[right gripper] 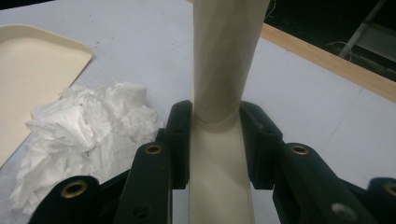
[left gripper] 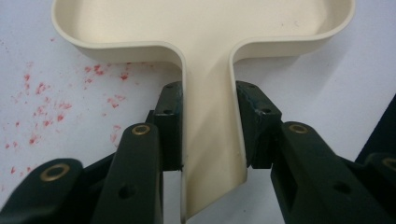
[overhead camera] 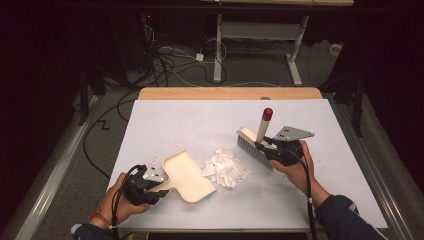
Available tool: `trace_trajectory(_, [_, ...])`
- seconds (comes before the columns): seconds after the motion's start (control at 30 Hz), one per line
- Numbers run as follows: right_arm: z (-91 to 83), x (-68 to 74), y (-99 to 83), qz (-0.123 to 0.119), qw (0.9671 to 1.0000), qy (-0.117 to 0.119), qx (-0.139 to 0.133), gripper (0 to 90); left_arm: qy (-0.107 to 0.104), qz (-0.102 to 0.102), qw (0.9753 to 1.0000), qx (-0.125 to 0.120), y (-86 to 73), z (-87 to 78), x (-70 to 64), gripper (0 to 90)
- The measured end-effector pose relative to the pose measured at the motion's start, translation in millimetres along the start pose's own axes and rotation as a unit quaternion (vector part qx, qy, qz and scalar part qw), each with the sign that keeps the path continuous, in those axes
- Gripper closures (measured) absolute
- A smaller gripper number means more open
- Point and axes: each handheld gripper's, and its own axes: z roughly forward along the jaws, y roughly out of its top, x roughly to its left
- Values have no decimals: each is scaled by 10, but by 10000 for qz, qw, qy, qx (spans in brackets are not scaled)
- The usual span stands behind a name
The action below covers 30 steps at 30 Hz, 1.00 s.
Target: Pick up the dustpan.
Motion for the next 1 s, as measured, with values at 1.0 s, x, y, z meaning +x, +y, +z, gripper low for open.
trace_trajectory(1.0, [124,25,0,152,9997,3,-203,685,-211,84,9997,-41,120,69,-49,621])
